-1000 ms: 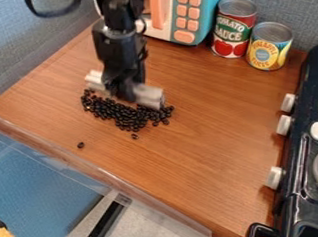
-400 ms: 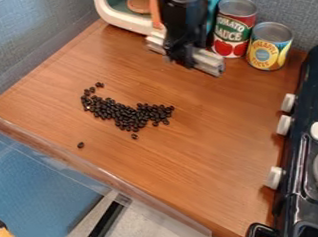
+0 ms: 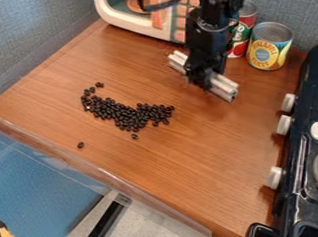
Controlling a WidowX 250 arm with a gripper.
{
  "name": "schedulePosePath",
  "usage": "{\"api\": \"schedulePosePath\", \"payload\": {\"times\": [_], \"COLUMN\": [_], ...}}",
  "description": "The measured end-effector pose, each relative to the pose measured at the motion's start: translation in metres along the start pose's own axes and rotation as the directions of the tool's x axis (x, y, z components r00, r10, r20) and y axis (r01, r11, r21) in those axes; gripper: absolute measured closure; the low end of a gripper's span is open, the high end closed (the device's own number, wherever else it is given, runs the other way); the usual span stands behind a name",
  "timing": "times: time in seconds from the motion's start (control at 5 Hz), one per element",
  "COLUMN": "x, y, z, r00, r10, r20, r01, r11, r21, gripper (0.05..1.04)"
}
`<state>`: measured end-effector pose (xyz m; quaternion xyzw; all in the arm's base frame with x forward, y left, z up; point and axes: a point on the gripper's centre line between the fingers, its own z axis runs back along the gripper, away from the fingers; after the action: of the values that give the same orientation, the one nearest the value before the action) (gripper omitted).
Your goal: Sweep into pile
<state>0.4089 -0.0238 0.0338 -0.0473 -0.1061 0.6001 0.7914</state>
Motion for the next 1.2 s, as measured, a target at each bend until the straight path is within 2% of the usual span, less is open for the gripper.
{"api": "schedulePosePath", "payload": {"times": [0.2, 0.4, 1.2], "x": [-0.002, -0.003, 0.015], "y": [0.021, 0.034, 0.079], "z": [-0.013, -0.012, -0.003], "r00": [0.999, 0.999, 1.0], "r10": [-0.031, -0.042, -0.01], "r20": [0.009, 0.013, 0.001], "r01": [0.031, 0.042, 0.01], "r11": [0.999, 0.999, 0.998], "r21": [0.038, 0.03, 0.06], "gripper": [0.703, 0.703, 0.703]}}
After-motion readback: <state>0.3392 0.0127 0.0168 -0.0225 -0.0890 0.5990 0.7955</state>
